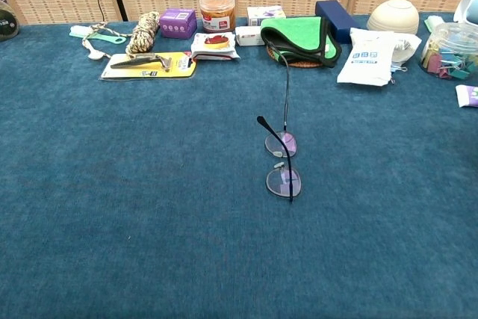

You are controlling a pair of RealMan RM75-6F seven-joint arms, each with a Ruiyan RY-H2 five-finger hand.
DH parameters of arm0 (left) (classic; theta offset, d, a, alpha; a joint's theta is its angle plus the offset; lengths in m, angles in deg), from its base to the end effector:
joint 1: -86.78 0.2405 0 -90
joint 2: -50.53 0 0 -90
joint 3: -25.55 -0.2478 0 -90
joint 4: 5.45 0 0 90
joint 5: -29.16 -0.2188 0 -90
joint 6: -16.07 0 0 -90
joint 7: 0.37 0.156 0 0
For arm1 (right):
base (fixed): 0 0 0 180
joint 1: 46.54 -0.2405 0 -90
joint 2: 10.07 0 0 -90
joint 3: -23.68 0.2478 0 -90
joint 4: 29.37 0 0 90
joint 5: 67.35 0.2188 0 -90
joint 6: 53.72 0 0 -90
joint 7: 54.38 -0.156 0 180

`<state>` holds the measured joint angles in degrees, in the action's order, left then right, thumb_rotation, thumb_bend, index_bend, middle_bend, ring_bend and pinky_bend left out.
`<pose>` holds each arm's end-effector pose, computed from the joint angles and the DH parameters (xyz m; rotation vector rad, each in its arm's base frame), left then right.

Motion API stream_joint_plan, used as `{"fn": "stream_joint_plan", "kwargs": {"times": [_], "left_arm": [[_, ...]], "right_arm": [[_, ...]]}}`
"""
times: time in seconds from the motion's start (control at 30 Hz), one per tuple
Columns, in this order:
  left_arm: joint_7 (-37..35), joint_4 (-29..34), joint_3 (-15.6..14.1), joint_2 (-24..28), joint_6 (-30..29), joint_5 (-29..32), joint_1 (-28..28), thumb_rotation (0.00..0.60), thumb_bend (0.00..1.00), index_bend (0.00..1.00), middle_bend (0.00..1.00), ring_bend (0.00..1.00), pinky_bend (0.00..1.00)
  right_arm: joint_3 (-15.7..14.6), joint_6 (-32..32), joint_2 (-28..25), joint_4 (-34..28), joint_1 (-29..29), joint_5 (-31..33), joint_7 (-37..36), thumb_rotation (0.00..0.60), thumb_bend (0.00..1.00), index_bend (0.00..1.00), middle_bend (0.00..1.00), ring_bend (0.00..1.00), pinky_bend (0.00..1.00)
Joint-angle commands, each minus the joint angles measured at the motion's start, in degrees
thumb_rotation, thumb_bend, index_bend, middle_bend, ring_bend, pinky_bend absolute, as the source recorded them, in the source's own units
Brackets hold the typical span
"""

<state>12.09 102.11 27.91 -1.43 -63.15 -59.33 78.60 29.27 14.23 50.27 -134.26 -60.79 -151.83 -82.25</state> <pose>-0.2557 0.2013 0.1674 -1.5882 -0.7828 -0.7892 -0.2412 -0.2363 0.1118 1.3619 -1.5379 1.2823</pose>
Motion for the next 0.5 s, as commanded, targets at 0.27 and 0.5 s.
{"fn": "stream_joint_plan", "kwargs": {"times": [0.27,0.5], "left_arm": [[2.39,-2.46,0.24,-1.56,5.89,-4.98,-5.86,0.6,0.58,0.06,0.0,0.0,0.0],[4.32,-5.44,0.63,-3.81,8.49,-10.7,-10.44,0.6,0.58,0.07,0.0,0.0,0.0]], "right_arm": [[0.33,7.42,2.67,-1.37,2.45,3.38,23.07,0.6,0.0,0.01,0.0,0.0,0.0],[0.28,11.69,3.32,-3.65,3.95,3.91,33.72,0.6,0.0,0.01,0.0,0.0,0.0]]}}
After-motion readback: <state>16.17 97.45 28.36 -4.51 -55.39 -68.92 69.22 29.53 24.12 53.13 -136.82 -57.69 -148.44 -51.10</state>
